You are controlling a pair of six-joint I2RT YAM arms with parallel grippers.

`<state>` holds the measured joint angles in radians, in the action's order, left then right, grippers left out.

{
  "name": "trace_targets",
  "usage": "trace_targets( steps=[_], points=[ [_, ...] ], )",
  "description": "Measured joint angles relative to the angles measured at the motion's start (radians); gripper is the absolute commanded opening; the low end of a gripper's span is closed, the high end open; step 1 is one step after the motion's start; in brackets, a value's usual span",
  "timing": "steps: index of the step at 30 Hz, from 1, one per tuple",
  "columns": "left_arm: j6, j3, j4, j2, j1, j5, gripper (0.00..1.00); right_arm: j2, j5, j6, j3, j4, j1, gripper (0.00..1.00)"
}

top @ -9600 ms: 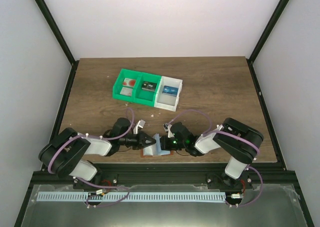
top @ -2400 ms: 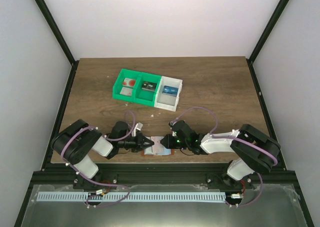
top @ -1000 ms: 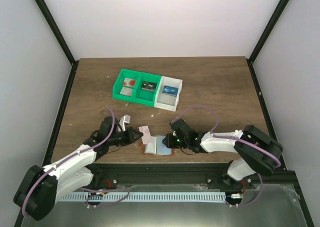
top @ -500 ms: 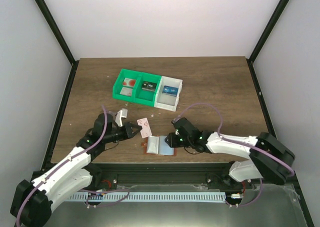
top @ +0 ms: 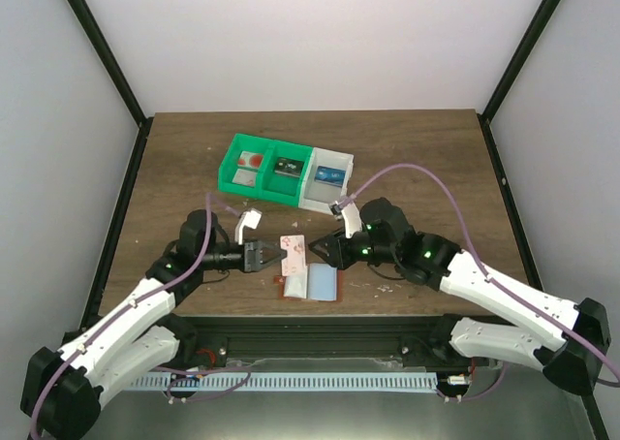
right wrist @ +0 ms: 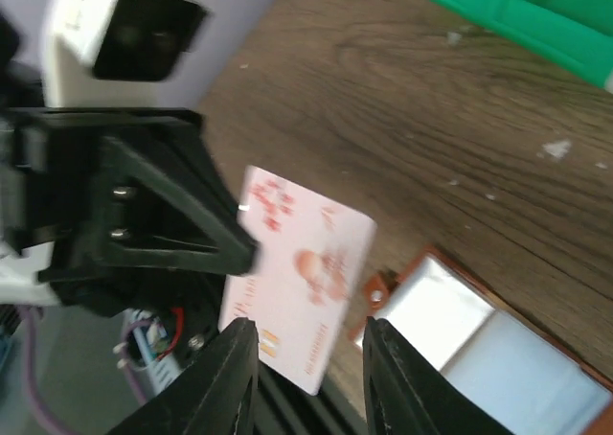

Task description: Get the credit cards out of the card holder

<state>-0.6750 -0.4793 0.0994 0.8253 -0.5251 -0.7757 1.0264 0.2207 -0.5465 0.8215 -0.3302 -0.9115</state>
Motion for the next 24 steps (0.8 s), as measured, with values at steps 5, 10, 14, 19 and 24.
trace_targets(
  steps=[5, 10, 14, 19, 24],
  points=[
    [0.003, 0.005, -0.046, 0.022, 0.000, -0.133, 0.00, 0.003, 0.134, 0.082, 0.096, -0.105, 0.000, 0.42],
    [-0.013, 0.033, -0.117, 0.031, 0.000, -0.231, 0.00, 0.019, 0.198, 0.131, 0.100, -0.182, 0.001, 0.54],
    [-0.029, 0.054, -0.150, 0.043, 0.000, -0.286, 0.00, 0.056, 0.216, 0.167, 0.117, -0.228, 0.010, 0.57],
    [-0.040, 0.057, -0.183, 0.060, -0.002, -0.334, 0.00, 0.106, 0.271, 0.195, 0.143, -0.224, 0.039, 0.56],
    [-0.050, 0.057, -0.209, 0.066, -0.011, -0.365, 0.00, 0.152, 0.352, 0.217, 0.151, -0.203, 0.074, 0.35]
  ],
)
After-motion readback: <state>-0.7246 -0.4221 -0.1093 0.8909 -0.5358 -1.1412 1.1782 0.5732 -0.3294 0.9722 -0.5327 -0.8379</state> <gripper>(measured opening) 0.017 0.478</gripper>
